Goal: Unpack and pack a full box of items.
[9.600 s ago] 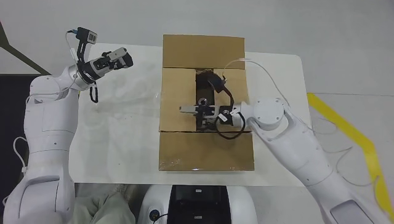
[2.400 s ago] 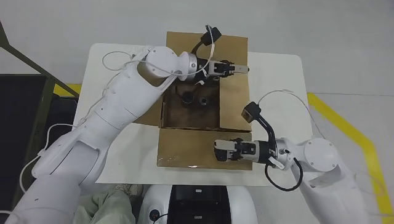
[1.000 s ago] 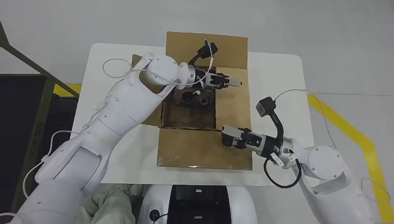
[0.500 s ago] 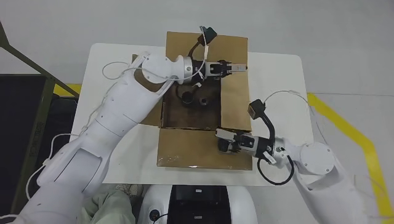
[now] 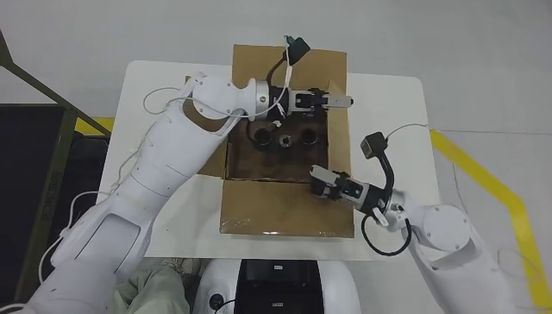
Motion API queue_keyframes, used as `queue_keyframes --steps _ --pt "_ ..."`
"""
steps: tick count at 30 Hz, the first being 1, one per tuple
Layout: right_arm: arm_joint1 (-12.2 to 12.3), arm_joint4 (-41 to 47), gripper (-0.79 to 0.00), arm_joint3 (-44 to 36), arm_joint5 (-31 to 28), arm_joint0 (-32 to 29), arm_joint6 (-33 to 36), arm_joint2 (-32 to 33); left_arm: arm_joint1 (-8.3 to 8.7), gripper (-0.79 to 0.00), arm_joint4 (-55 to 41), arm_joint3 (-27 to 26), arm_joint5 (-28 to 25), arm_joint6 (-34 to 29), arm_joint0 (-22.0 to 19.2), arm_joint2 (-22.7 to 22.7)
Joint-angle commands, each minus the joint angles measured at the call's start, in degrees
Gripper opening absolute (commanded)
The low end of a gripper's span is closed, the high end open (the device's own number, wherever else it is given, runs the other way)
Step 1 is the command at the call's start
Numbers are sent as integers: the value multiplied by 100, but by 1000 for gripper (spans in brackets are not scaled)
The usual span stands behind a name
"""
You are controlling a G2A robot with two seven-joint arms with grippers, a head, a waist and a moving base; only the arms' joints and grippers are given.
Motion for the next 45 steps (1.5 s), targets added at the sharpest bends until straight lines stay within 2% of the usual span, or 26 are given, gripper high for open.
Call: queue_keyframes --steps 1,8,16,24,31,39,45 --pt "16 -76 0 -150 -92 -161 -106 108 28 0 8 -83 0 -37 38 -107" --pt "49 -408 0 -549 -728 -741 -766 585 178 0 233 -480 0 -217 211 -622" --pt "57 -1080 0 -699 -440 -1078 -1494 864 350 0 285 -804 26 -409 468 -1285" --pt "44 -1318 0 -597 -361 -1102 -1859 970 468 0 278 -990 37 -593 667 -1704" --pt "32 -1273 0 -303 -266 -1034 -2093 1166 559 0 122 -909 18 -883 731 -2021" --pt "6 -1196 0 148 -57 -725 -2189 1191 659 0 -229 -707 -86 -1232 875 -2367" --pt "-26 -1066 0 524 -36 -471 -2183 1061 790 0 -262 -811 -120 -1426 1095 -2882"
